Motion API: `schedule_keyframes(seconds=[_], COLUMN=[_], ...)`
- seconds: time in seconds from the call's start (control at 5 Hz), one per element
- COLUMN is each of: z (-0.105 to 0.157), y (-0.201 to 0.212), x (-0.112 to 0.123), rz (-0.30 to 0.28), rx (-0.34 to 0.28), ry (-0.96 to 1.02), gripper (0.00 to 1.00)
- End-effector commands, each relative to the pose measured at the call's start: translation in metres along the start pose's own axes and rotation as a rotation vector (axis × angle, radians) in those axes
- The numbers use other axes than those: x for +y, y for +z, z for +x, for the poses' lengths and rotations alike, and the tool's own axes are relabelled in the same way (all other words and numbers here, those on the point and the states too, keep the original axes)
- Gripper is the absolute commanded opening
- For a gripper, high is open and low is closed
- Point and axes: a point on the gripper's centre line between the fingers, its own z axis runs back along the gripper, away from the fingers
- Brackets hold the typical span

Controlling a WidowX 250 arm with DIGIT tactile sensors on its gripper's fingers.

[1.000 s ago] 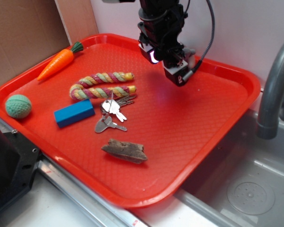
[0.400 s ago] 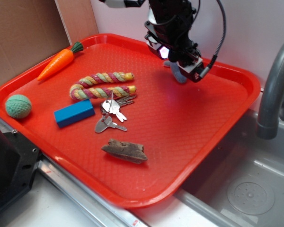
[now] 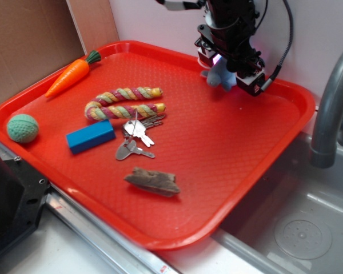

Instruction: Grab the gray animal.

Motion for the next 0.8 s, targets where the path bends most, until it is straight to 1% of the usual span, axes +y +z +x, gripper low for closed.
schedule_keyframes(seconds=[0.0, 0.2, 0.4, 0.6], z=[0.031, 0.018, 0.001, -0.018], y=[0.005, 0.025, 0.052, 0.082], x=[0.021, 0.012, 0.003, -0.009], rz=[-0.007, -0.030, -0.056, -0.144], rx=[-0.042, -0.059, -0.061, -0.031], ry=[-0.003, -0.046, -0.090, -0.150], gripper=[0.00, 0.00, 0.00, 0.00])
